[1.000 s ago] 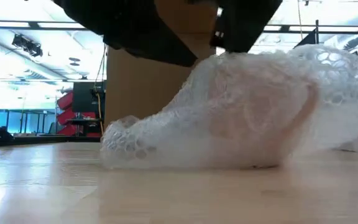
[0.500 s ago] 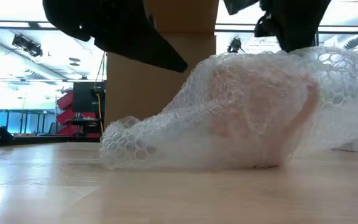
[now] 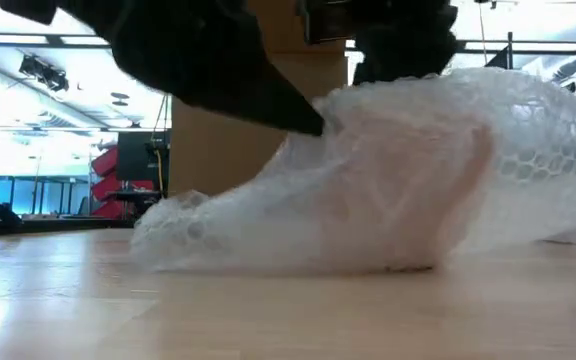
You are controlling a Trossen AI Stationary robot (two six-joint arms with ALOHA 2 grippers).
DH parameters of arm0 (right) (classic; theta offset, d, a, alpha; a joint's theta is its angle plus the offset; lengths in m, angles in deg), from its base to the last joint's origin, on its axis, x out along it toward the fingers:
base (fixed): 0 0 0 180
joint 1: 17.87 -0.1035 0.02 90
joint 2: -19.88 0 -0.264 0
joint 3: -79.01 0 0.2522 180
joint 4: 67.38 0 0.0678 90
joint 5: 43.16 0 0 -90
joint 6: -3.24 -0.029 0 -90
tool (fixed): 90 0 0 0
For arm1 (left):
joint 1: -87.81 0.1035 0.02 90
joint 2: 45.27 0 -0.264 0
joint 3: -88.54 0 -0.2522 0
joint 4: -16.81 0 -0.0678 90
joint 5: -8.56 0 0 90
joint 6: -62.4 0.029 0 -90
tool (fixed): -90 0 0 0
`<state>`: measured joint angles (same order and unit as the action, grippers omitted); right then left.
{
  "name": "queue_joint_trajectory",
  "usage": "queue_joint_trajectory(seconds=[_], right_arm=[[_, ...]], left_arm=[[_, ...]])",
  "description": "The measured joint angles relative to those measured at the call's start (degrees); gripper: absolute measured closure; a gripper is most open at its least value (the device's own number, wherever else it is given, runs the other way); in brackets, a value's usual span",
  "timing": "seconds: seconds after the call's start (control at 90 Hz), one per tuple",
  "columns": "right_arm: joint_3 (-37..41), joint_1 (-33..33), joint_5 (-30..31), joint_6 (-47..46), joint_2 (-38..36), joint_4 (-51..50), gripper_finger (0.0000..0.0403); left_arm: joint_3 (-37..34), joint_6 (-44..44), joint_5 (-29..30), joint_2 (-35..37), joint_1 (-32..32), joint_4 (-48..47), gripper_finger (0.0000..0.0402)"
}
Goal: Wrap mug
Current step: Wrap the orange cup with the bubble wrap
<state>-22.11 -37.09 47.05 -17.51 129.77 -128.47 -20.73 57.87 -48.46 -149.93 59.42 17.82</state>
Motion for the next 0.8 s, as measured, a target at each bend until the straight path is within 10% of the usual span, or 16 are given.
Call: queue_joint_trajectory(seconds=[0.422, 0.8], right_arm=[[2.95, 0.59, -1.35, 1.11, 5.84, 5.92, 0.0402], [-9.23, -1.41, -0.22, 0.27, 3.97, -9.43, 0.0403]], left_arm=[[-0.04, 3.64, 1.0, 0.26, 1.02, 2.18, 0.0269], [0.35, 7.51, 1.27, 2.08, 1.13, 2.0, 0.0269]])
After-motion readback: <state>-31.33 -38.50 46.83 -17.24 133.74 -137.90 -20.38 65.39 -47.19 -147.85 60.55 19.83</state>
